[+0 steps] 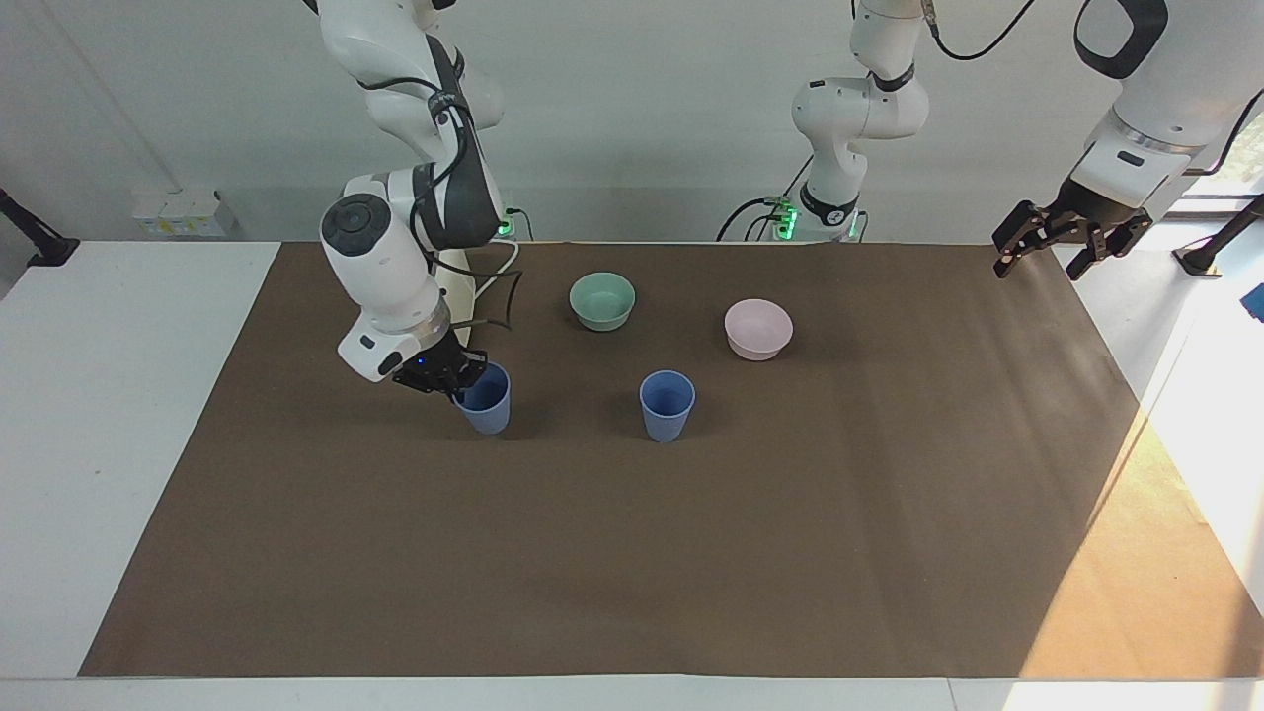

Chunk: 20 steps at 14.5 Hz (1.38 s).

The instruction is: Stack blue cups with both arms

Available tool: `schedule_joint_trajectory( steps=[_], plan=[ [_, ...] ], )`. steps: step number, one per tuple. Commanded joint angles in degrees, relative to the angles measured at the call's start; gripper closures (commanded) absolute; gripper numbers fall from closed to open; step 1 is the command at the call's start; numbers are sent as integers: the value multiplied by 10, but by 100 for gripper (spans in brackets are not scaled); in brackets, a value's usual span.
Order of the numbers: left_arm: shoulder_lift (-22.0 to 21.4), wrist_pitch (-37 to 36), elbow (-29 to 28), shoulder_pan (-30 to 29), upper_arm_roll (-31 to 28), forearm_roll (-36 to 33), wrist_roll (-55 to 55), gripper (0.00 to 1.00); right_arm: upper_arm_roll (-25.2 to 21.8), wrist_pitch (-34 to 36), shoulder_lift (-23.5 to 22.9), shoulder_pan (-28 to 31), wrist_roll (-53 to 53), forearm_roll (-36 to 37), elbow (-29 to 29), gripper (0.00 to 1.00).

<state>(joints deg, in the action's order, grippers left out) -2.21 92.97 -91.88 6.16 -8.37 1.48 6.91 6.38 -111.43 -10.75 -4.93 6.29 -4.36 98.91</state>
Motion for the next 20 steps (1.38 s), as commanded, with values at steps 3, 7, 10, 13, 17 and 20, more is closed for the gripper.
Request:
schedule_joint_trajectory(
  steps=[3,7,10,13,17,20],
  plan=[
    [-2,5,5,-7,5,-4,1,0,55,32,-35,-1,102,-23,-95,100],
    [-2,4,4,-7,5,-4,1,0,61,32,-78,-78,194,-14,-179,100],
    [-2,1,2,-7,5,-5,1,0,61,23,-88,-123,229,1,-196,100],
    [-3,-1,1,-7,5,-5,0,0,62,18,-107,-150,250,28,-194,100],
    [-3,-2,0,-7,5,-5,-1,0,64,17,-108,-144,251,32,-180,100],
    [-3,-1,1,-5,5,-5,-1,0,64,7,-108,-141,251,32,-165,100]
  ],
)
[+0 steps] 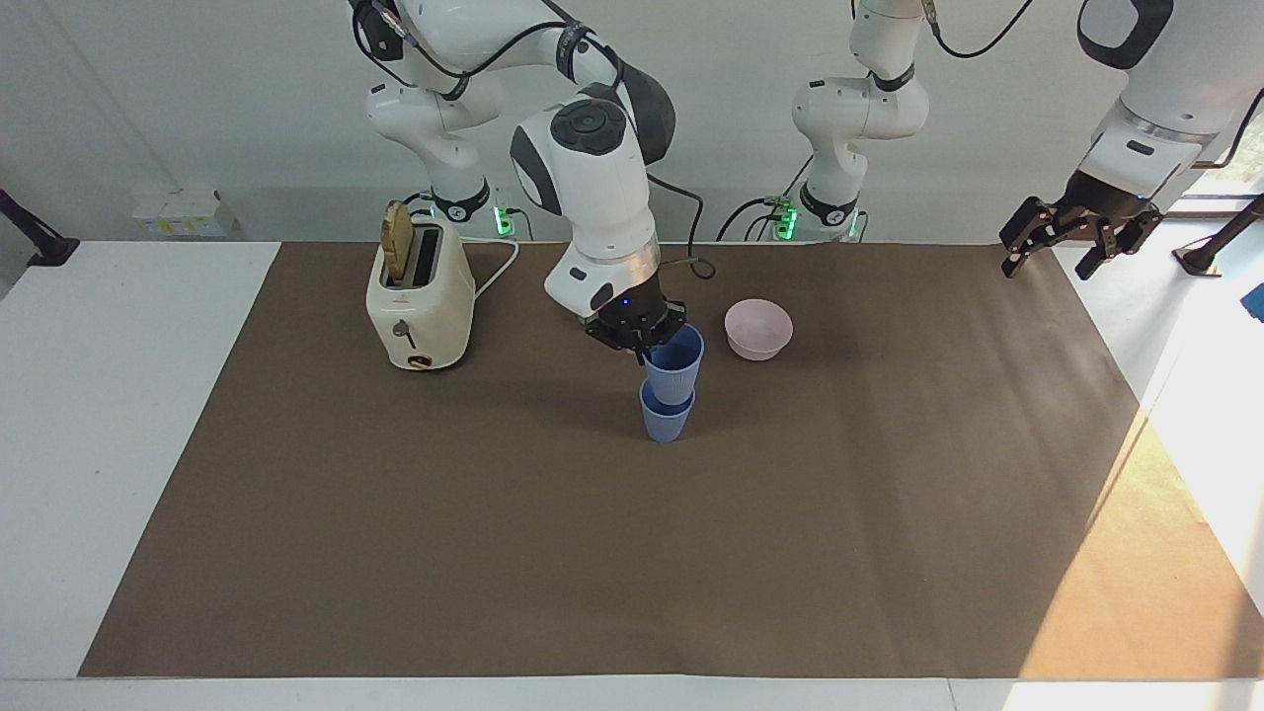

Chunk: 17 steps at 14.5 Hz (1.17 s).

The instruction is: Stack blue cups with both arms

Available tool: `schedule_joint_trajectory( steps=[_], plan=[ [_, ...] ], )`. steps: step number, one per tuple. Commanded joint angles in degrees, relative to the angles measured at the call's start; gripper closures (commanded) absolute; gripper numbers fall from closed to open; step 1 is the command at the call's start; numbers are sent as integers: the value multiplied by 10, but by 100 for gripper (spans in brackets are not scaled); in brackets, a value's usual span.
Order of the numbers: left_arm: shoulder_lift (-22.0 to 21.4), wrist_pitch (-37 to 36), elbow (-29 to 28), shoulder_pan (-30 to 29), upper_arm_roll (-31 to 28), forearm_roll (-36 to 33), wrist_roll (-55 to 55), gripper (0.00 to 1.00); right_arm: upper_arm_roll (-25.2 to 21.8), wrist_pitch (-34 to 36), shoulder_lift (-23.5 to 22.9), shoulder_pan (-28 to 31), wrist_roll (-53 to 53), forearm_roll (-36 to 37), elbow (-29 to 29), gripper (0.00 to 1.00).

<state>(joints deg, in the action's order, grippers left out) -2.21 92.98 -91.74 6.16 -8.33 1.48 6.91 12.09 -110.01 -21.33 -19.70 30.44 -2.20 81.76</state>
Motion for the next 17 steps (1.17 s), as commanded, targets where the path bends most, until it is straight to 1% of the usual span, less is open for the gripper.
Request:
schedule_joint_trajectory(
  steps=[1,2,4,13,14,15,17],
  plan=[
    [-3,-2,0,-3,5,-5,-1,0,7,-24,-2,7,8,11,18,100],
    [-3,-1,-1,-2,5,-5,-1,0,7,-43,-3,7,8,11,30,100],
    [-3,-1,0,-2,5,-5,0,0,7,-58,-6,3,9,11,39,100],
    [-4,-1,-2,-1,5,-5,0,0,6,-49,-10,2,10,12,47,100],
    [-4,-1,-3,0,5,-5,0,0,6,-48,-10,4,10,12,48,28],
    [-4,-2,-2,-1,5,-5,1,0,6,-49,-10,5,8,13,50,0],
    [-5,-1,-3,-1,5,-5,1,0,5,-49,-10,5,9,21,49,0]
  ],
)
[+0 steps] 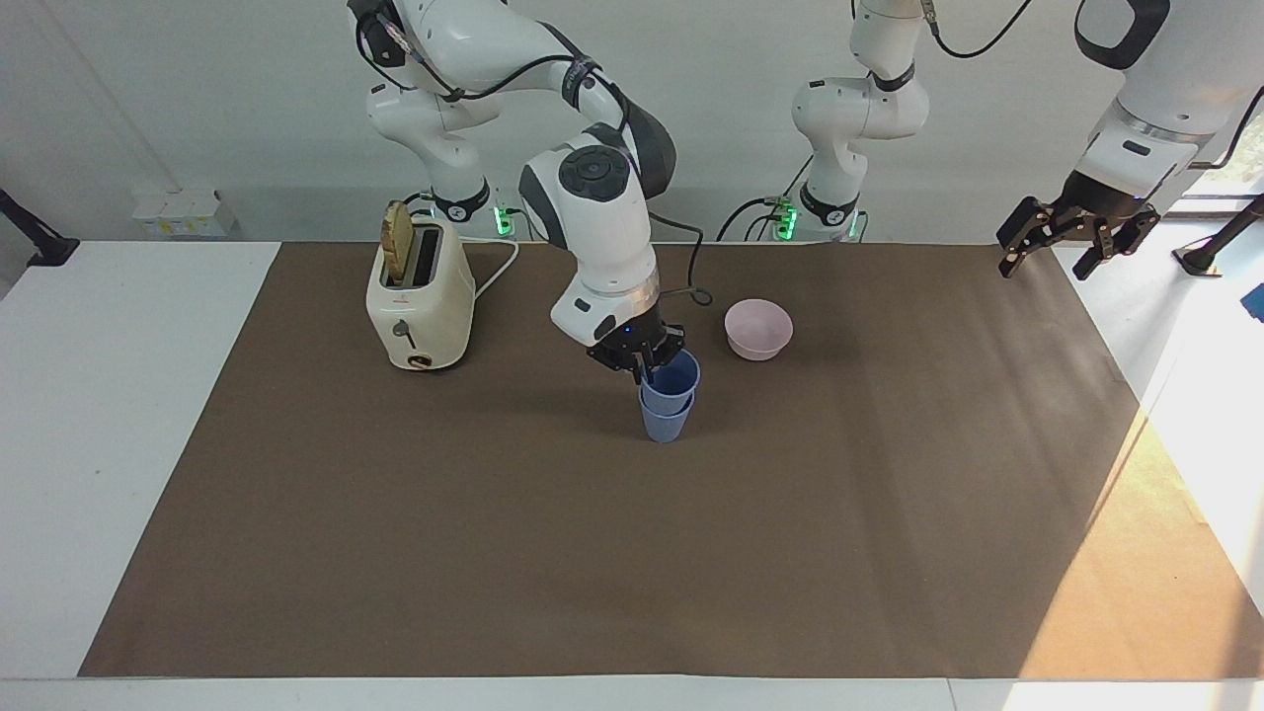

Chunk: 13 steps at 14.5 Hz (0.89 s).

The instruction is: Stack blue cups with both arms

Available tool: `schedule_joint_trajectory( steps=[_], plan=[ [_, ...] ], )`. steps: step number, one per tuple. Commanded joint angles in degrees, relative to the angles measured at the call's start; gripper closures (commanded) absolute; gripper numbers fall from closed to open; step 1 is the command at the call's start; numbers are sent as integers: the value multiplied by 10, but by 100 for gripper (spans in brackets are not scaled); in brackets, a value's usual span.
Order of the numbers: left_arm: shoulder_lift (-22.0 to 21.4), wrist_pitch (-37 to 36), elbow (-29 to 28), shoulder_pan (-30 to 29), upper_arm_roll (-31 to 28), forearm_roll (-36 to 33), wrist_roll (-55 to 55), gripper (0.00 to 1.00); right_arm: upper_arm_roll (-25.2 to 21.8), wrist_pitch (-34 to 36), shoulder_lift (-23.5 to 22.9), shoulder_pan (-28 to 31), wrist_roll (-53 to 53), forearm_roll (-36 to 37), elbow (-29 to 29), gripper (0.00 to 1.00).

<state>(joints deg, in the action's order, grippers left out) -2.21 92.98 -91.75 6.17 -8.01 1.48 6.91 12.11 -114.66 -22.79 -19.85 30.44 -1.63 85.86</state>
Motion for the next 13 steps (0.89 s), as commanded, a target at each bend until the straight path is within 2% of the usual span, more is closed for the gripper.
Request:
schedule_joint_trajectory(
  steps=[1,6,11,13],
  plan=[
    [-5,-2,-3,0,2,-5,1,0,5,-3,5,7,9,15,7,0],
    [-5,-2,-3,0,2,-5,1,0,-1,14,11,13,4,15,-7,0],
    [-5,-2,-3,0,2,-5,1,0,-5,147,33,45,-19,48,-68,0],
    [-3,-1,0,0,2,-5,-5,0,-3,185,61,74,-66,47,-78,0]
  ],
)
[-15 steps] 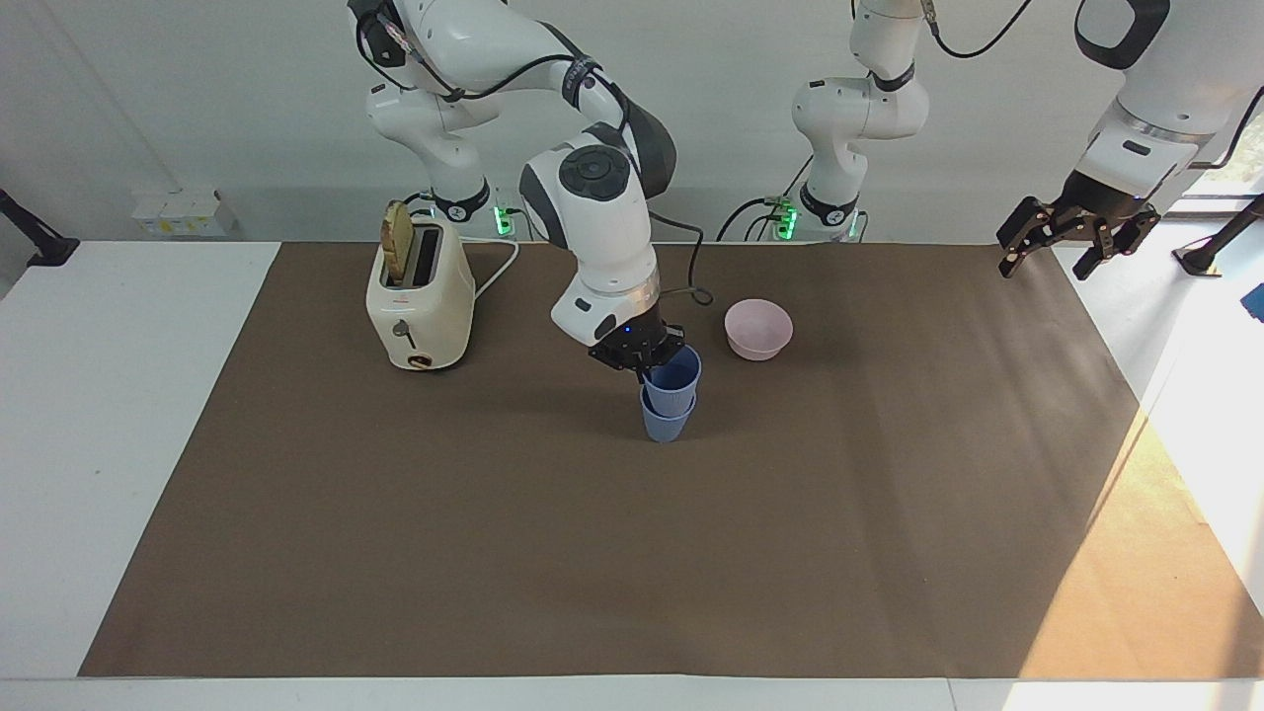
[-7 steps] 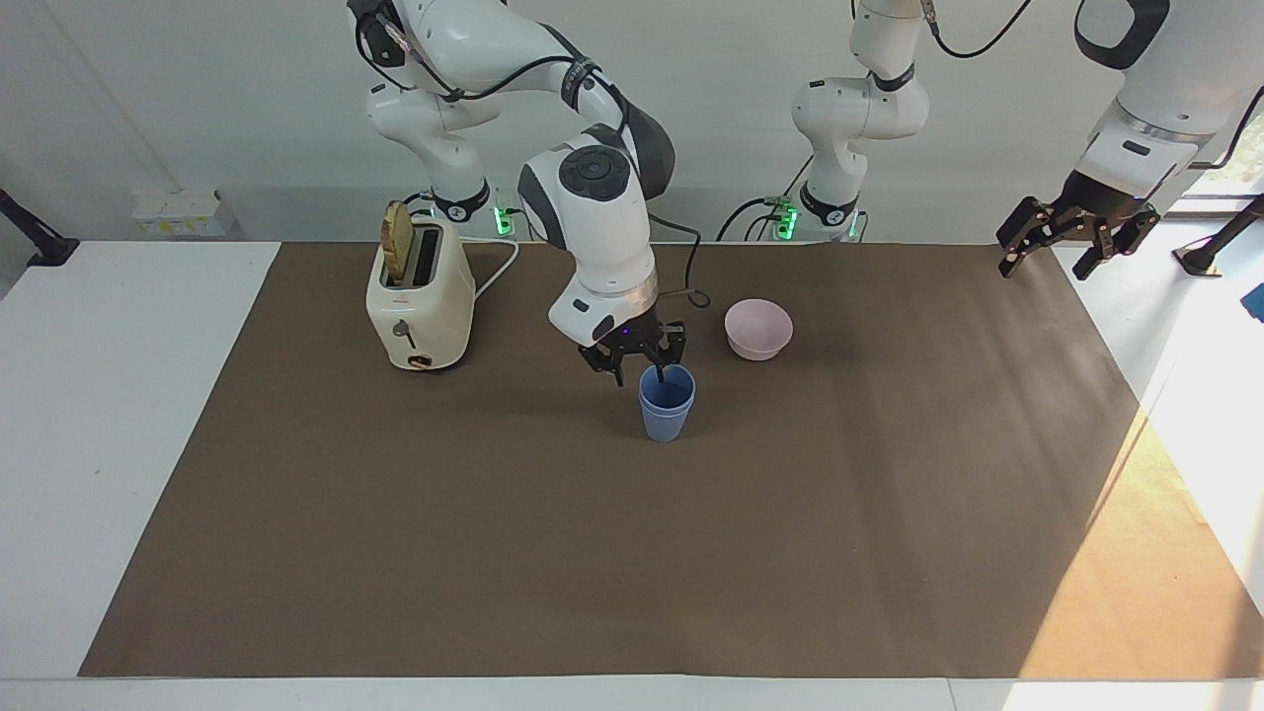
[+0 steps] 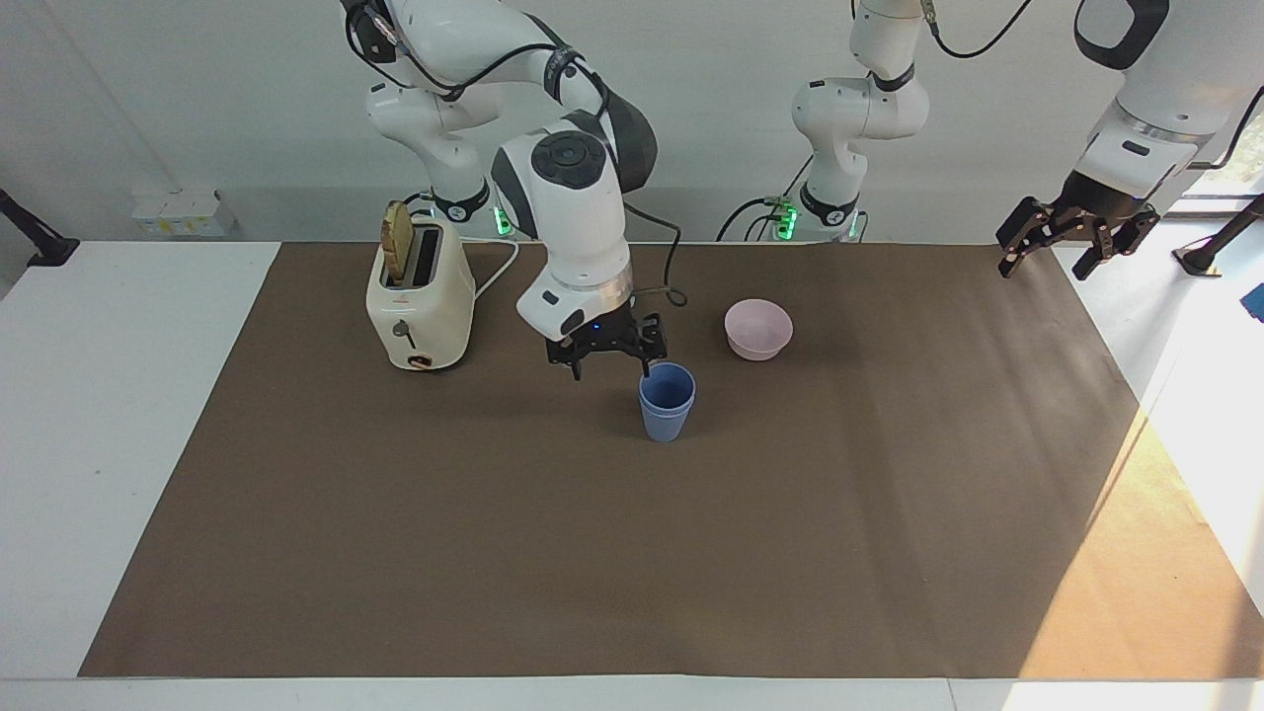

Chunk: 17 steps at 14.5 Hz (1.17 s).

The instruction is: Stack blue cups with both arms

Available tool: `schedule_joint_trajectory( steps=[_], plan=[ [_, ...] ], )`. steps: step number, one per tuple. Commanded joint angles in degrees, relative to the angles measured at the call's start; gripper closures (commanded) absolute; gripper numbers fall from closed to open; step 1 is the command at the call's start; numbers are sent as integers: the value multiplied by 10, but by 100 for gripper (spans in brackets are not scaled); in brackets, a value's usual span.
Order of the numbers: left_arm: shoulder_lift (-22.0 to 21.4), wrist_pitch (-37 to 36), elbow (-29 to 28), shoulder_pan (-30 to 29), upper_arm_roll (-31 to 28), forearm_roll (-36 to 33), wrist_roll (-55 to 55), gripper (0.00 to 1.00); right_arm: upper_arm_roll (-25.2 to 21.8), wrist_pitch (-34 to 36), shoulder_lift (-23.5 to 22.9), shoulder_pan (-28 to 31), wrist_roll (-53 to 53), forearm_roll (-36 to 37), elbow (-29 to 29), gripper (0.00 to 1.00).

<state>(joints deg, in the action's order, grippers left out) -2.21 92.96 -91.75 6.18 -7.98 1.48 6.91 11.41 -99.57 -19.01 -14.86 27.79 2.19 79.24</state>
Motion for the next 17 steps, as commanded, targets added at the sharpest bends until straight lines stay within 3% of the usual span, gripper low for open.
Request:
schedule_joint_trajectory(
  steps=[1,5,9,12,17],
  plan=[
    [-3,5,1,0,2,-6,-3,0,5,51,39,43,-59,8,-13,0],
    [6,-11,17,-3,4,-15,-1,0,4,141,93,105,-162,9,-14,0],
    [32,-46,57,-6,5,-14,-1,0,4,184,104,171,-261,4,-21,0],
    [33,-48,57,-5,4,-14,-1,0,4,179,120,234,-319,-15,-15,0],
    [35,-41,57,-5,5,-14,0,0,3,134,155,242,-327,-17,46,0]
  ],
)
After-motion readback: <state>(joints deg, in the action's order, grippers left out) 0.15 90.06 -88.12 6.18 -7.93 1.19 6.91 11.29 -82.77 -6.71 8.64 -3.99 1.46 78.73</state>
